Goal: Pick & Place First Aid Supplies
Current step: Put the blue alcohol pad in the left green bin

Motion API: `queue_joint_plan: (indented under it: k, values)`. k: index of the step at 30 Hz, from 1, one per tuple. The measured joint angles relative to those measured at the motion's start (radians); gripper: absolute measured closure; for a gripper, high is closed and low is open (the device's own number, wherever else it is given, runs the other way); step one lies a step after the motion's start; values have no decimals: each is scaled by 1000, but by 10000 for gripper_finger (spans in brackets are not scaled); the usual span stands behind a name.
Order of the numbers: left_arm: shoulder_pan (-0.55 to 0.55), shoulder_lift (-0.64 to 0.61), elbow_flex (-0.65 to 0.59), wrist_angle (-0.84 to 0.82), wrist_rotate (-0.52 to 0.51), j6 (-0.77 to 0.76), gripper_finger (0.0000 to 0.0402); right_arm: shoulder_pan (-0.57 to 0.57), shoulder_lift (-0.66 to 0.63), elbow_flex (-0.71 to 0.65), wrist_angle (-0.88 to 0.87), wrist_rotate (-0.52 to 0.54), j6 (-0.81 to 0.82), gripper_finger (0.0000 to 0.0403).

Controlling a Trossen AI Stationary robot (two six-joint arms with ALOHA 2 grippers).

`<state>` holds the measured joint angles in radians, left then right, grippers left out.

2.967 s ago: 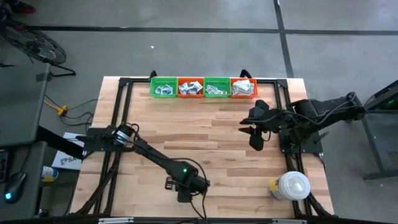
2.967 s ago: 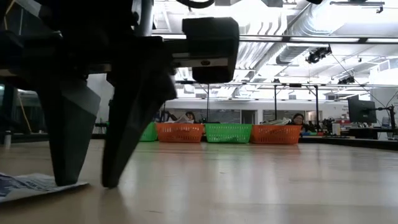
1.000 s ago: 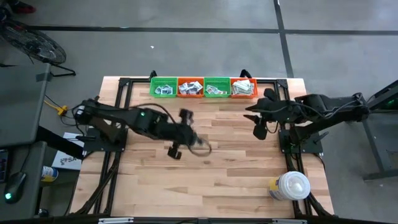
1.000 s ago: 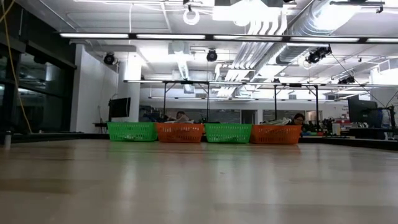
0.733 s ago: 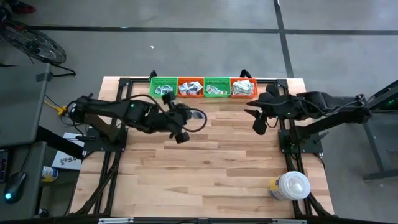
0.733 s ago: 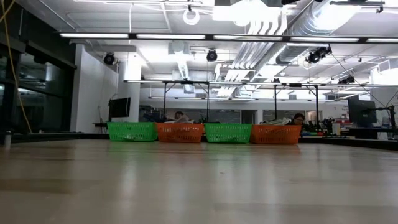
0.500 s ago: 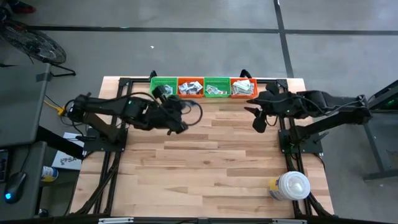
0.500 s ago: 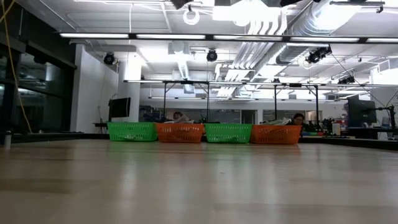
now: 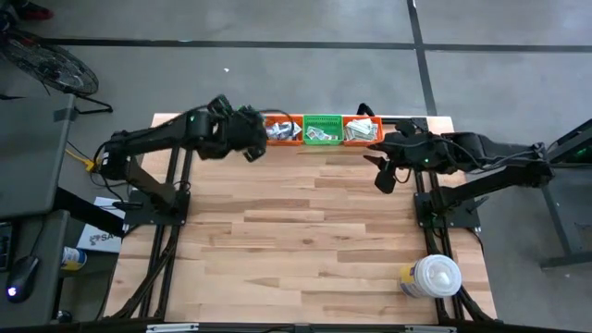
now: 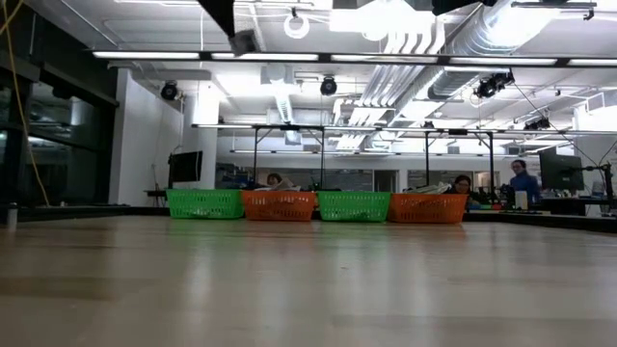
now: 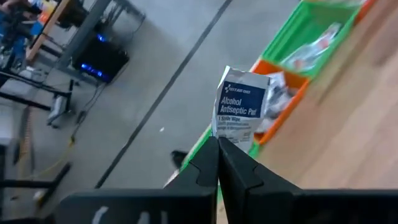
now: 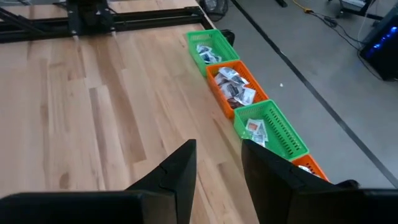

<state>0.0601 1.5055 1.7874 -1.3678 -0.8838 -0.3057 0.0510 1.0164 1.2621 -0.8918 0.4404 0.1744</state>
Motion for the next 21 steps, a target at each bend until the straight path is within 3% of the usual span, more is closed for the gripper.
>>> queue_joint_plan:
  k: [6,11,17,21]
  values:
    - [180,0,-37,75,66,222,401,-46,0,0,6,29,0,281]
    - [345,0,-129,284,251,417,401,-105,0,0,39,32,0,281]
    - [435,-34,-354,558,396,457,401,-192,0,0,57,36,1,281]
    - [494,-99,-565,720,494,395,401,-247,0,0,59,34,0,281]
